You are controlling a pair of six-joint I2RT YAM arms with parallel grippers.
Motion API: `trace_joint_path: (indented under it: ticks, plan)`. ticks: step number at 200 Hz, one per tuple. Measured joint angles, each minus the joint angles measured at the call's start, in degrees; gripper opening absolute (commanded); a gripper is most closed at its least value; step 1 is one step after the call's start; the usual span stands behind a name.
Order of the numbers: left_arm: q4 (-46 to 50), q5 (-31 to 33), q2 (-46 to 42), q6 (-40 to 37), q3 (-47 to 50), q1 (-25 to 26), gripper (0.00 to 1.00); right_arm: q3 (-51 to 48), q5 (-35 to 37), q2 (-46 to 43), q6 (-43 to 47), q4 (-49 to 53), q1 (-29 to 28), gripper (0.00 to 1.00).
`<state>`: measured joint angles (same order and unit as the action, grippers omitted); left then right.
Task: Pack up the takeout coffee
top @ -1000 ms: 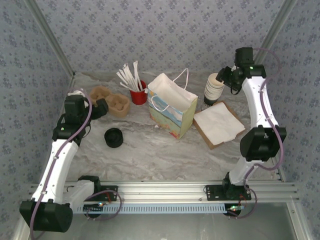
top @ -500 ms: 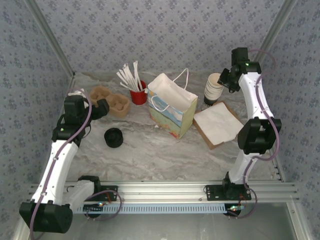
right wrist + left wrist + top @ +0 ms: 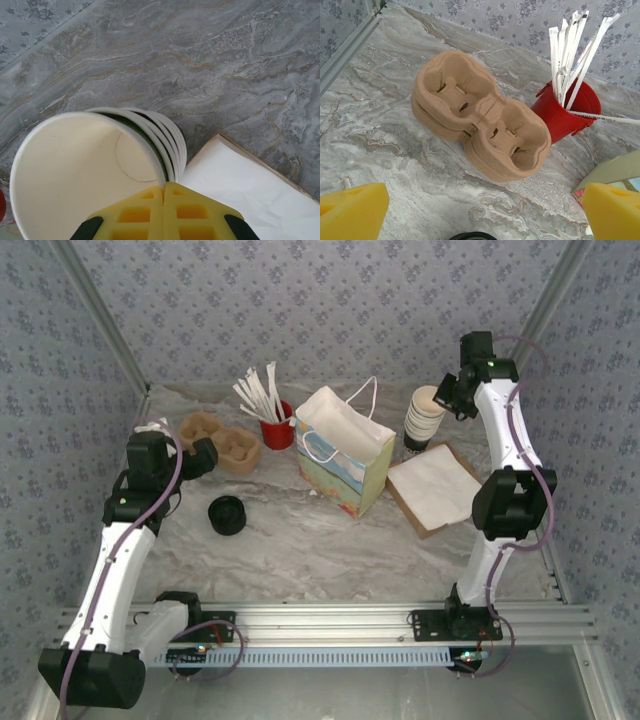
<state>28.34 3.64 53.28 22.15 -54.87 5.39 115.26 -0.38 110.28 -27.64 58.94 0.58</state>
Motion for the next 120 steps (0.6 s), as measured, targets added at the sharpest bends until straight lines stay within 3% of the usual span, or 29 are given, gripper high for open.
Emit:
trace_joint_path:
  ticks: [51, 120]
  plan:
    - [0.09, -0.04, 0.02, 0.00, 0.00, 0.00, 0.99, 4.74, -0.04, 0.15, 0.04, 2.32, -0.15, 0.04]
    - [1.64, -0.87, 0.07, -0.04, -2.84, 0.00, 0.99, 21.14, 0.02, -0.59, 0.24, 9.70, -1.01, 0.02]
